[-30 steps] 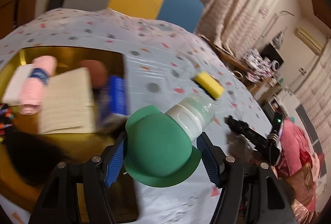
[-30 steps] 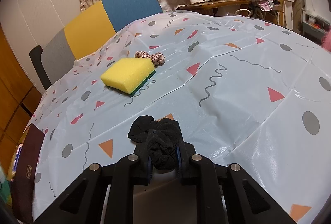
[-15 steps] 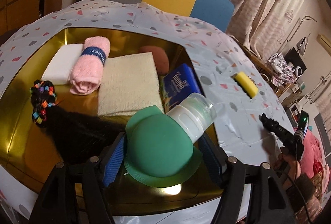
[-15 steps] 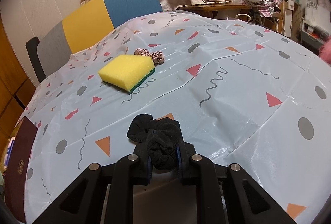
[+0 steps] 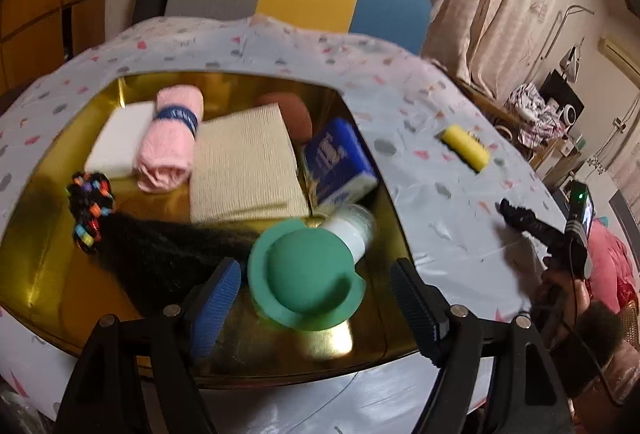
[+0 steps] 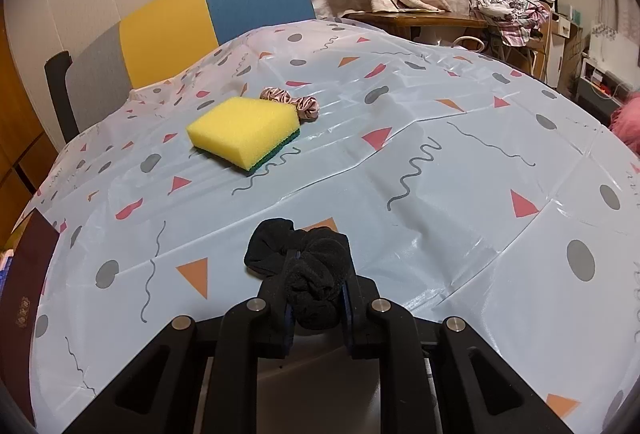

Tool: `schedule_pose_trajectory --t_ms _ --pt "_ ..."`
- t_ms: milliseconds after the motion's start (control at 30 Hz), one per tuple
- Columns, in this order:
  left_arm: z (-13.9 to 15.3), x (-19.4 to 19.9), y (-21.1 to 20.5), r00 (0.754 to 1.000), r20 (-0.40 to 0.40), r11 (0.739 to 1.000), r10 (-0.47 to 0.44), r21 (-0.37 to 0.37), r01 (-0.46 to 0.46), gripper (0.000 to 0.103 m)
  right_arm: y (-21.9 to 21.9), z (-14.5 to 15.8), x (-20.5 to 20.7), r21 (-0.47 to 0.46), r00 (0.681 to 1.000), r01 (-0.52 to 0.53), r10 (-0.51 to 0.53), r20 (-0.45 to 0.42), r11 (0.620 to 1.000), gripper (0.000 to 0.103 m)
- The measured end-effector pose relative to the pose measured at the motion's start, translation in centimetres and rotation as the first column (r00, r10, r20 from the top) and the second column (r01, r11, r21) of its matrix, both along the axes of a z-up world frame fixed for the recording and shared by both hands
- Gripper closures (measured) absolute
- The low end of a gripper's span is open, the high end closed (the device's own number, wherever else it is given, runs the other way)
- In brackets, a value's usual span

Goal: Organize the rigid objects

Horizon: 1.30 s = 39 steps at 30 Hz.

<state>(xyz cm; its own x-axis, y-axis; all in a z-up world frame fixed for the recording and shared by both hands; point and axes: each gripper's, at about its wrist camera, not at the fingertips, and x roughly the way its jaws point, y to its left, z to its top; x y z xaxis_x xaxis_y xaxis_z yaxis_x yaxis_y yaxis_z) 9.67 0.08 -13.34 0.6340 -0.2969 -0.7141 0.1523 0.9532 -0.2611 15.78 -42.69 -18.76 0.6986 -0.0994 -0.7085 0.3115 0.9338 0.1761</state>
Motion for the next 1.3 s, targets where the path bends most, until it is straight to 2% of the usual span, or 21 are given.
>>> schedule_pose_trajectory --t_ms 133,233,367,600,800,933,1033,1200,1300 --pt "1.0 -0.6 1.0 0.999 0.043 0.999 0.03 -0.024 -0.029 0.024 -0.1 0.2 0.0 0.012 1.0 -0.005 0.005 -0.003 1.0 0.086" --pt "1.1 -1.0 2.2 0.998 0.04 0.995 0.054 -0.086 -0.051 0.023 -0.4 0.5 -0.2 0.033 1.0 0.003 -0.003 -0.006 0.999 0.086" --pt "1.0 -1.5 3.2 0.996 0.038 0.988 0.078 -0.135 -0.072 0.023 -0.7 1.1 -0.8 0.11 1.0 0.02 -0.02 -0.001 0.994 0.086" --pt "1.3 -2.1 3.9 0.994 0.059 0.984 0.097 -0.155 -0.086 0.023 1.9 3.2 -2.3 0.145 0.998 -0.048 0.042 0.038 0.988 0.086" --pt "1.4 -2.5 4.7 0.989 0.071 0.982 0.128 -0.145 -0.117 0.024 6.0 5.5 -3.0 0.178 0.986 -0.16 0.147 0.081 0.971 0.086" --pt "1.5 -2.9 5.7 0.987 0.07 0.98 0.147 -0.144 -0.136 0.024 10.3 7.0 -3.0 0.18 0.958 -0.282 0.268 0.102 0.942 0.086" --pt "1.5 -3.3 6.3 0.984 0.074 0.978 0.162 -0.146 -0.15 0.024 14.2 7.9 -2.8 0.183 0.922 -0.385 0.37 0.114 0.905 0.086" --pt "1.6 -3.9 7.9 0.976 0.079 0.97 0.204 -0.151 -0.191 0.024 20.9 9.0 -2.4 0.195 0.851 -0.525 0.51 0.122 0.829 0.086" --pt "1.6 -4.3 8.9 0.969 0.078 0.963 0.234 -0.157 -0.22 0.024 25.1 9.5 -2.2 0.175 0.798 -0.603 0.591 0.118 0.779 0.086"
